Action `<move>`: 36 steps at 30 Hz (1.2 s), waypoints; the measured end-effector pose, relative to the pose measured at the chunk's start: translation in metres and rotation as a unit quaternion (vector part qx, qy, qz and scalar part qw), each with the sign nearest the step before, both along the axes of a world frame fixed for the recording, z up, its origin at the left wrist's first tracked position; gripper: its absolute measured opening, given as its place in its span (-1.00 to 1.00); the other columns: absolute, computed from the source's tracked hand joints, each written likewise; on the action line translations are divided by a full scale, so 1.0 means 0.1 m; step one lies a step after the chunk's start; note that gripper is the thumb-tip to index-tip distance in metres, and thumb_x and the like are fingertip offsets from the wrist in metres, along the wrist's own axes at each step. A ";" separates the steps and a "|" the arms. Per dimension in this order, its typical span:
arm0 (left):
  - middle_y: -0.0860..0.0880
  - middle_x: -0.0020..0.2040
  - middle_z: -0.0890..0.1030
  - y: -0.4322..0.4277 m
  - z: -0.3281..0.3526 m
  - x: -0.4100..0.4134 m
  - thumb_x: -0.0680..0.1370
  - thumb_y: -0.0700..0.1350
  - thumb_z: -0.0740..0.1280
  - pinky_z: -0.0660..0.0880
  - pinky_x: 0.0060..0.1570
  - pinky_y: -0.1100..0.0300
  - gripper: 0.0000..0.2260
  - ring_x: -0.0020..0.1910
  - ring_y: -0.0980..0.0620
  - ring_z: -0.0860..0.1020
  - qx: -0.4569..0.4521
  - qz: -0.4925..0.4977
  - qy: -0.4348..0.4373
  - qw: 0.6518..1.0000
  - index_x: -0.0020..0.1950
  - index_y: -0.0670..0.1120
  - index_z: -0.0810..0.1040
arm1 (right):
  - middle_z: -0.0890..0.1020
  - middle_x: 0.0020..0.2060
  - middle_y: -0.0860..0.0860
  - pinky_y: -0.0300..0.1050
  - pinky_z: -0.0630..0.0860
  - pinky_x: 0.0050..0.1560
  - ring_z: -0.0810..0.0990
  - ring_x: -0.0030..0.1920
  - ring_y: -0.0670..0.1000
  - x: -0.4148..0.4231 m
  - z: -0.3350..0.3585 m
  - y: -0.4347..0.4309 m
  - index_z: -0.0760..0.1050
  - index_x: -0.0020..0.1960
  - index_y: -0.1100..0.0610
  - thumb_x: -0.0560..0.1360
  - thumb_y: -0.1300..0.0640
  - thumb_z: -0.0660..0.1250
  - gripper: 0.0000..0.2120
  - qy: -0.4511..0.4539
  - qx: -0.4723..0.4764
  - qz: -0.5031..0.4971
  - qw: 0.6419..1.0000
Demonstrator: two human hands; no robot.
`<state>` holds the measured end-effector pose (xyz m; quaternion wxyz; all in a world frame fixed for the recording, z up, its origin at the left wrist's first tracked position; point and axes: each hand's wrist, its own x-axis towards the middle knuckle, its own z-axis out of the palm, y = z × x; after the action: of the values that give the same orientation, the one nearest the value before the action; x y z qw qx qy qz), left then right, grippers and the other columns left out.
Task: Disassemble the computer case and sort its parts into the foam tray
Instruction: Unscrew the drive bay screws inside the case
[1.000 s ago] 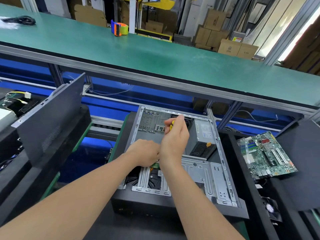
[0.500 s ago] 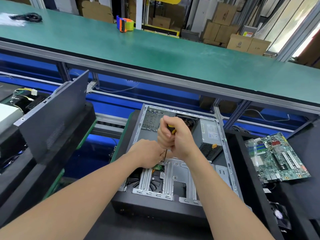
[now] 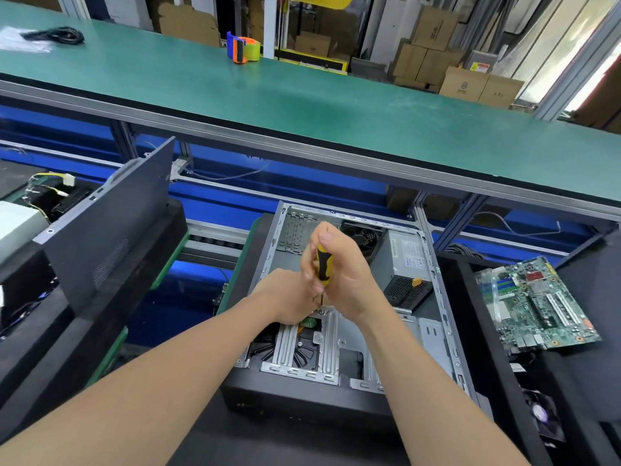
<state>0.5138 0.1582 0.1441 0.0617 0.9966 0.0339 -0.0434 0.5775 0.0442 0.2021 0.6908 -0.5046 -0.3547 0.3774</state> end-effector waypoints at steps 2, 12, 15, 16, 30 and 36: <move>-0.02 -0.25 0.52 0.00 0.02 0.01 0.62 -0.07 0.06 0.31 -0.33 0.08 -0.77 -0.29 -0.15 0.50 0.014 -0.003 0.014 1.000 -0.24 -0.01 0.29 | 0.61 -0.32 0.14 0.01 0.48 -0.33 0.54 -0.38 0.12 -0.09 -0.02 -0.02 0.47 -0.17 0.12 0.56 -0.11 0.36 -0.69 -0.019 0.019 -0.107 0.994; 0.06 -0.35 0.37 -0.01 0.10 -0.01 0.47 0.04 -0.11 0.25 -0.35 0.06 -0.79 -0.42 0.02 0.32 -0.012 -0.019 0.036 0.999 -0.31 0.05 0.21 | 0.56 -0.38 -0.02 -0.18 0.45 -0.30 0.46 -0.37 -0.04 -0.44 0.05 0.14 0.64 -0.14 0.10 0.73 -0.16 0.16 -0.52 -0.004 -0.012 -0.435 0.900; 0.06 -0.36 0.36 -0.02 0.10 -0.03 0.37 0.05 -0.15 0.15 -0.43 0.10 -0.81 -0.44 0.06 0.29 -0.025 -0.014 0.040 0.999 -0.31 0.05 0.20 | 0.41 -0.40 0.01 -0.07 0.30 -0.26 0.33 -0.35 -0.01 -0.46 0.04 0.15 0.53 -0.23 0.09 0.69 -0.22 0.12 -0.49 0.013 -0.012 -0.424 0.906; 0.06 -0.37 0.37 -0.02 0.09 -0.03 0.37 0.05 -0.14 0.14 -0.44 0.11 -0.80 -0.45 0.06 0.30 -0.029 -0.011 0.040 0.999 -0.31 0.05 0.21 | 0.38 -0.41 0.01 -0.06 0.25 -0.28 0.29 -0.37 0.00 -0.45 0.04 0.15 0.51 -0.27 0.07 0.67 -0.23 0.12 -0.49 0.021 -0.006 -0.417 0.909; 0.05 -0.39 0.36 -0.03 0.04 -0.03 0.61 -0.07 0.07 0.16 -0.43 0.11 -0.72 -0.44 0.05 0.30 -0.002 0.031 0.011 0.999 -0.31 -0.01 0.26 | 0.06 -0.49 0.02 -0.03 -0.09 -0.39 0.01 -0.47 -0.01 -0.07 0.06 0.08 0.32 -0.36 0.11 0.54 -0.13 0.28 -0.58 0.004 -0.041 -0.001 0.999; 0.08 -0.39 0.35 -0.02 0.03 -0.02 0.64 0.02 0.10 0.16 -0.43 0.13 -0.69 -0.31 -0.08 0.42 -0.013 0.031 -0.004 0.999 -0.30 0.02 0.29 | 0.23 -0.55 -0.13 -0.15 -0.05 -0.50 0.06 -0.55 -0.08 0.16 0.10 0.03 0.37 -0.23 0.11 0.53 -0.11 0.37 -0.65 0.087 0.000 0.199 0.976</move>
<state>0.5114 0.1566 0.1472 0.0766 0.9943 0.0640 -0.0379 0.5935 0.0475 0.2120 0.6303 -0.3891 -0.3865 0.5495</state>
